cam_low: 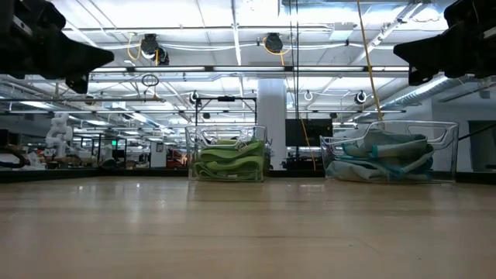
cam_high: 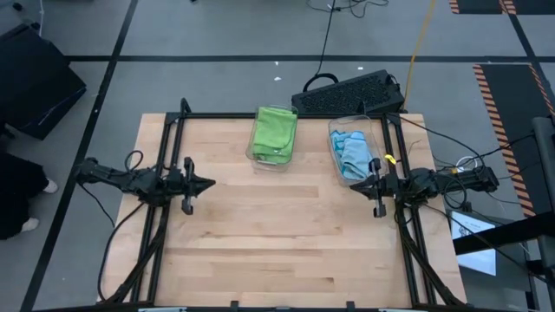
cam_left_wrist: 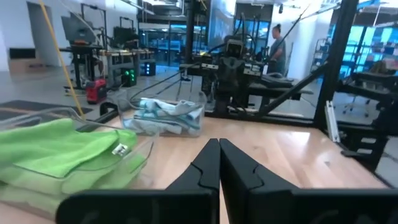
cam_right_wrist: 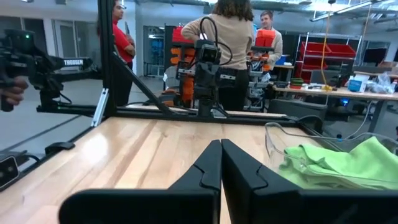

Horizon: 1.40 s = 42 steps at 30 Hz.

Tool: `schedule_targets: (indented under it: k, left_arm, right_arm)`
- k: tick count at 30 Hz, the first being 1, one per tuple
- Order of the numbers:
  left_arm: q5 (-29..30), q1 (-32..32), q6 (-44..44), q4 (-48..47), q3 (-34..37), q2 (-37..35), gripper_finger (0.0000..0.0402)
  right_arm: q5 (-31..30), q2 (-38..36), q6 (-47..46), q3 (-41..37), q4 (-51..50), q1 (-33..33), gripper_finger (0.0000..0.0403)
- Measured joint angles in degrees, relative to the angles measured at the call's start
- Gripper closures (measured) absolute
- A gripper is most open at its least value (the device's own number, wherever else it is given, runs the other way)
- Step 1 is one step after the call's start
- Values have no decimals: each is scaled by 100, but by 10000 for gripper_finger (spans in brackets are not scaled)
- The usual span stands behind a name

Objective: Fold microfiber towels
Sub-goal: Return to Home Position

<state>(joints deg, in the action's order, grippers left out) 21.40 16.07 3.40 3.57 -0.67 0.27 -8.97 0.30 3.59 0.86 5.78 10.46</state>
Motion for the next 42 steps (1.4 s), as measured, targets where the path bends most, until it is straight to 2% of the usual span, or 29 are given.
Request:
schedule_targets:
  k: [4, 10, 17, 20, 28, 37, 42]
  left_arm:
    - [-87, -228, -271, -7, 0, 1, 396]
    - [-570, -646, -455, -66, 0, 3, 397]
    - [-644, -1057, -490, -83, 0, 3, 397]
    - [-703, -1159, -552, -93, 0, 3, 397]
    - [-1408, -1476, -525, -201, 0, 5, 397]
    - [-1459, -1719, -597, -213, 0, 5, 396]
    - [-1792, -1737, -560, -228, 4, 5, 396]
  right_arm:
    - [2, 0, 32, 0, 0, 0, 403]
    - [2, 0, 40, 0, -2, 0, 403]
    - [2, 0, 51, 0, -2, 0, 403]
    - [4, 0, 49, 0, -2, -1, 403]
    - [4, 0, 51, 0, -2, 0, 403]
    - [4, 0, 49, 0, -2, 0, 403]
    - [5, 0, 50, -1, -2, 0, 403]
